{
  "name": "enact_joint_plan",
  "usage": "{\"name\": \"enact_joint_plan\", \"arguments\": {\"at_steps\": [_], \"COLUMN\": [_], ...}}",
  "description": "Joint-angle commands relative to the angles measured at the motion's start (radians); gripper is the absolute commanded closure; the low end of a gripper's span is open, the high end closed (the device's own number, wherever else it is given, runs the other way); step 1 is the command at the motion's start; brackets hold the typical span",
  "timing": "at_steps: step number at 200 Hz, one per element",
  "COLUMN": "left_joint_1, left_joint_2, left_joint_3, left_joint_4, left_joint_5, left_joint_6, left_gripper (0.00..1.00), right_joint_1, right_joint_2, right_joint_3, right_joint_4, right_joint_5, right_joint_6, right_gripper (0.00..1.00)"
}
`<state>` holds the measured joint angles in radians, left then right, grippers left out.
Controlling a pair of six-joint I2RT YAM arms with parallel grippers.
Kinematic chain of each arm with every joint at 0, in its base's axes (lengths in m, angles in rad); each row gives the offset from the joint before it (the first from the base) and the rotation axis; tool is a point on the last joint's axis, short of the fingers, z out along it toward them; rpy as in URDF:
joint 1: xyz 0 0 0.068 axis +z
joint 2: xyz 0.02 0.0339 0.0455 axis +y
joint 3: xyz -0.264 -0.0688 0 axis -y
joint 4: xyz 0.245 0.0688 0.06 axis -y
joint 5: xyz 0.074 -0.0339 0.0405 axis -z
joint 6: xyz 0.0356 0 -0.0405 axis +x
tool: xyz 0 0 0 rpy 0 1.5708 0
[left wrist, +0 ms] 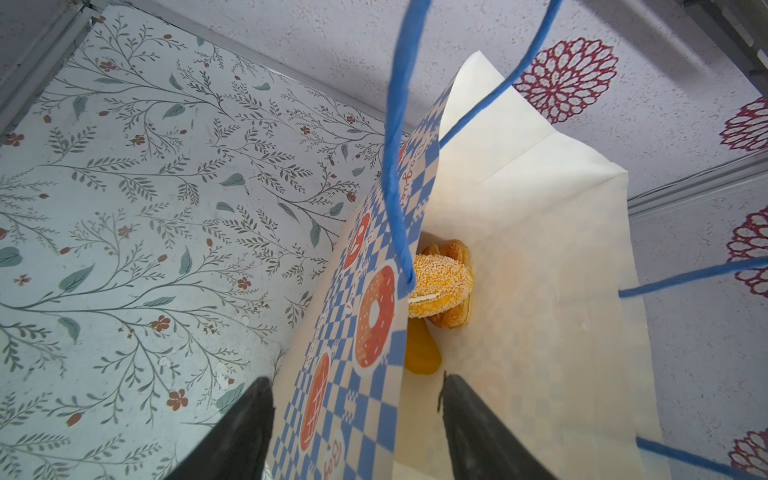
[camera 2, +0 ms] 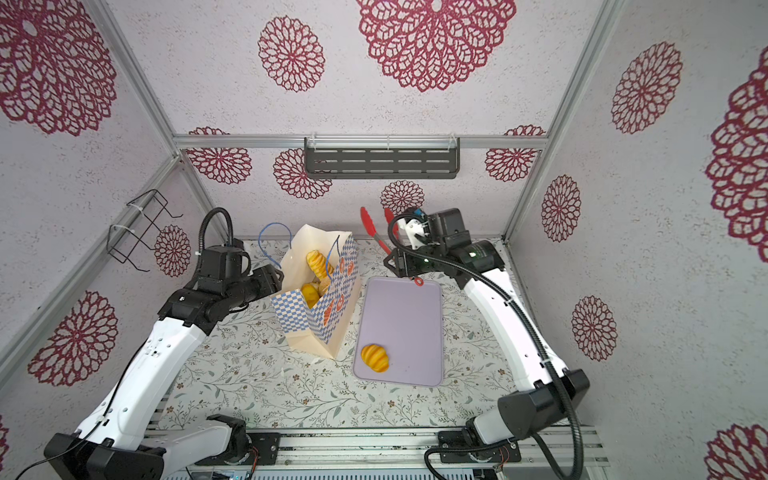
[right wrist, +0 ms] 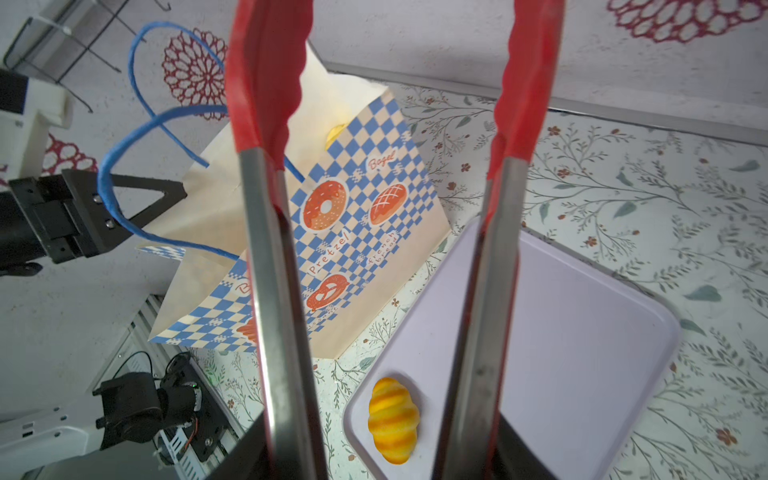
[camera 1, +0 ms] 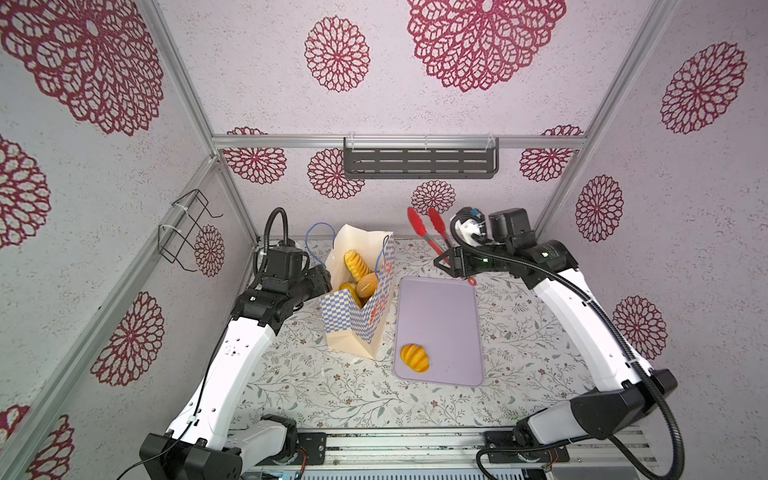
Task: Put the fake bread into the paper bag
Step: 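Move the empty tongs back over the tray toward the striped yellow bun, then lower the tongs and close them on the striped yellow bun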
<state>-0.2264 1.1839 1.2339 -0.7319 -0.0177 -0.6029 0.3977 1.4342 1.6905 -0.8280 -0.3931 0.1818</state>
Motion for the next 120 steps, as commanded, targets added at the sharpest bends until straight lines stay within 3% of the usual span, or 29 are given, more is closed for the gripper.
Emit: {"name": "enact_joint_plan", "arguments": {"at_steps": [1, 77, 120], "left_joint_1": [0.006, 0.006, 0.005], "left_joint_2": [-0.020, -0.012, -0.015], "left_joint_3": [0.008, 0.016, 0.009], "left_joint_4": [-0.008, 0.000, 0.009], "left_joint_5": [-0.018, -0.008, -0.008], "left_joint_6": [0.000, -0.003, -0.007], "left_gripper": [0.32, 0.32, 0.33], "right_joint_1": [-0.025, -0.013, 0.101], "right_joint_2": [-0.093, -0.244, -0.305], "right_joint_3": [-0.065, -0.388, -0.526], "right_joint_4": [0.054, -0.015, -0.068], "right_joint_5": [0.009, -0.046, -0.039], "right_joint_6": [0.063, 0.125, 0.164], "right_gripper": [0.43, 0.44, 0.45]}}
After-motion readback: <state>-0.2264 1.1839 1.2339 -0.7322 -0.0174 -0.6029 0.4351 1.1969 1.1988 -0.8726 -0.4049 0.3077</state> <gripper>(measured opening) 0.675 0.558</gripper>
